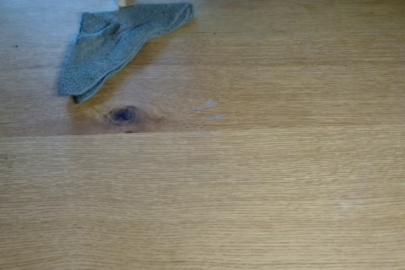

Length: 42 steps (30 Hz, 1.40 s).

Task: Clean the area in front of the robot

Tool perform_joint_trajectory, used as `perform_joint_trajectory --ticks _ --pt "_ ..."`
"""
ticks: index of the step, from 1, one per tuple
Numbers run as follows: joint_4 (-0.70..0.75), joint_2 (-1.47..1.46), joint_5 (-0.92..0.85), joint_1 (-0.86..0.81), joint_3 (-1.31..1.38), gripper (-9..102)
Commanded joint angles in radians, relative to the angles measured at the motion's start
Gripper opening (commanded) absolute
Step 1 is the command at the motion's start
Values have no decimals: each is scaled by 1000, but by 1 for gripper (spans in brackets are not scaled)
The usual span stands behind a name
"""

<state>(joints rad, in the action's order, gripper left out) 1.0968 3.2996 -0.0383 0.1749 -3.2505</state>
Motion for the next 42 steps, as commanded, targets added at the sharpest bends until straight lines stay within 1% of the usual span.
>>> perform_joint_trajectory --ticks 1,4,8,12,15,19,23,26,30,33,38,42 --pt "-161 -61 -32 101 -74 0" --pt "-313 -258 -49 107 -9 0" --pt "-407 -569 -43 89 169 0" --pt "-397 -804 -51 75 400 0" --pt "-373 -951 -41 26 588 0" --pt "-351 -1104 32 -104 813 0" --pt "-354 -1181 87 -273 957 0" --pt "-365 -1253 146 -436 1015 0" --pt "-454 -1364 153 -676 1026 1" --pt "-491 -1462 129 -830 1026 11" --pt "-538 -1605 107 -1005 1026 35" --pt "-543 -1713 8 -1085 1026 44"
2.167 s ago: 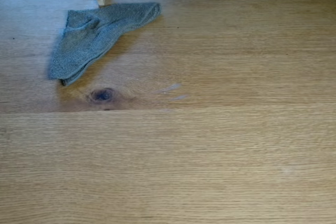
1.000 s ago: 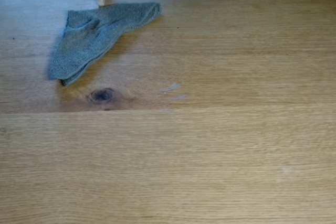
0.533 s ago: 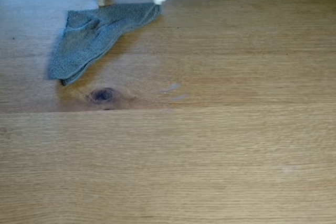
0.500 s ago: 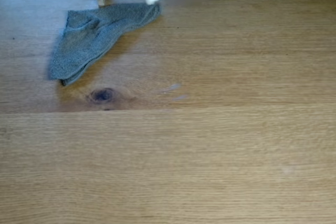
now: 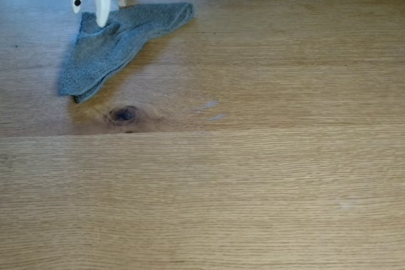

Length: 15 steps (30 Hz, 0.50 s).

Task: Clean the area in front of the robot

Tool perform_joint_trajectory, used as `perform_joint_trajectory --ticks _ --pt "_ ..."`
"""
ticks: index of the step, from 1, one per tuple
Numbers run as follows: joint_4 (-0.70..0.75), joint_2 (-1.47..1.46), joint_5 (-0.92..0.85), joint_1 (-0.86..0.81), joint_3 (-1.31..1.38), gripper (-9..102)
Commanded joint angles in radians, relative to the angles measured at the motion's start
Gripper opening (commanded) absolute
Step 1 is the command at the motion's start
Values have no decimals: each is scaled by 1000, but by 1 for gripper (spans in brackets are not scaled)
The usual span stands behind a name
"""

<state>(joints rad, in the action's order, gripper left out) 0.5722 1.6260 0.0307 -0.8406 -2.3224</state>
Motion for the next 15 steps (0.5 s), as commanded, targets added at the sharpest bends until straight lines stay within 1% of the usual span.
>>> perform_joint_trajectory --ticks 1,3,6,12,15 --pt "-17 -67 -84 -86 98 45" --pt "-38 -127 -129 -114 98 49" --pt "-95 -218 -199 -141 98 51" --pt "-216 -382 -334 -149 110 49" --pt "-252 -442 -379 -144 110 47"
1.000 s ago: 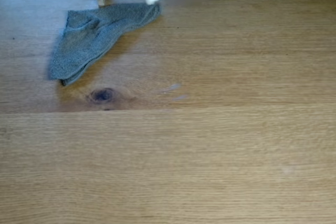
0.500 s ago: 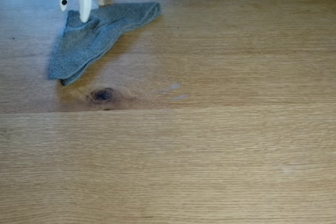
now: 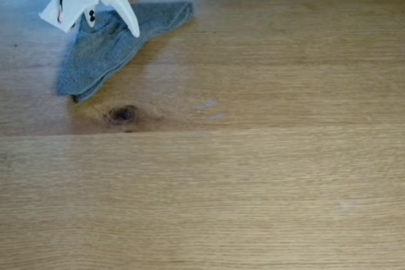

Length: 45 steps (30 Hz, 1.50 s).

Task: Clean the area in front of the robot

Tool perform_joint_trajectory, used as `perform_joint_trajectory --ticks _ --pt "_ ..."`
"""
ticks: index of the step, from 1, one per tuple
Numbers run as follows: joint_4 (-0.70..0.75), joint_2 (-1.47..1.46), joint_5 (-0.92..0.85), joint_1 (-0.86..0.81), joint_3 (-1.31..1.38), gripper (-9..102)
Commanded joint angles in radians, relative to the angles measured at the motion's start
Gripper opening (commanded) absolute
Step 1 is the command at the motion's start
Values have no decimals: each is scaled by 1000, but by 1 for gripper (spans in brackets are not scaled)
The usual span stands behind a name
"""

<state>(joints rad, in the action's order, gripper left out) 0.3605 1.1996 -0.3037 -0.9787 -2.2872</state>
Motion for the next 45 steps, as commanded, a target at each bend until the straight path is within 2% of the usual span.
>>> perform_joint_trajectory --ticks 1,6,16,23,33,40,43,45 --pt "-41 -32 -57 -5 75 45" --pt "-2 -84 -92 12 77 29" --pt "69 -67 -38 94 67 0" --pt "78 2 46 144 63 0" --pt "123 324 92 146 63 0" --pt "272 600 80 209 63 0" --pt "396 733 94 287 63 0" --pt "540 836 129 370 61 0"
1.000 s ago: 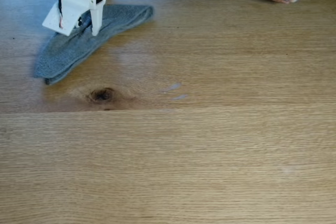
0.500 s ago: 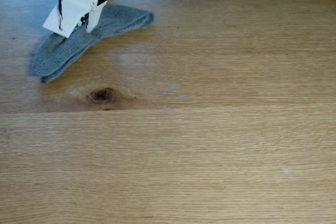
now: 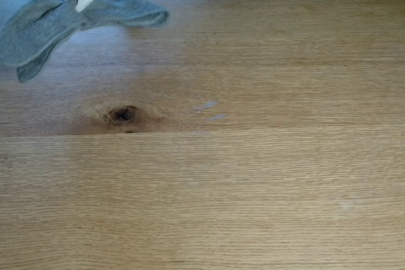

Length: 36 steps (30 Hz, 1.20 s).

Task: Clean the area in front of the robot

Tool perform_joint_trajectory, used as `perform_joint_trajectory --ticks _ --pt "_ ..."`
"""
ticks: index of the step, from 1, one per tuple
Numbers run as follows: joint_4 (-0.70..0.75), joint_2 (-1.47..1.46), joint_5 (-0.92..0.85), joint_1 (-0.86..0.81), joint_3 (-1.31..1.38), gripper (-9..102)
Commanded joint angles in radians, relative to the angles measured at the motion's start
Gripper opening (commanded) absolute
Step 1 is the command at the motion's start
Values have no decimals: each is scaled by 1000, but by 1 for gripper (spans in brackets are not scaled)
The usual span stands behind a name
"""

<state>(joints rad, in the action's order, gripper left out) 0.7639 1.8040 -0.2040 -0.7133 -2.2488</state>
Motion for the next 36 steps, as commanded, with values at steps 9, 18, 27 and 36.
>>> perform_joint_trajectory --ticks 9,18,27,36 --pt "348 414 239 630 -63 0" --pt "-365 -17 221 867 -249 0" --pt "-965 -365 170 939 -239 0" --pt "-1014 -773 126 865 103 0"
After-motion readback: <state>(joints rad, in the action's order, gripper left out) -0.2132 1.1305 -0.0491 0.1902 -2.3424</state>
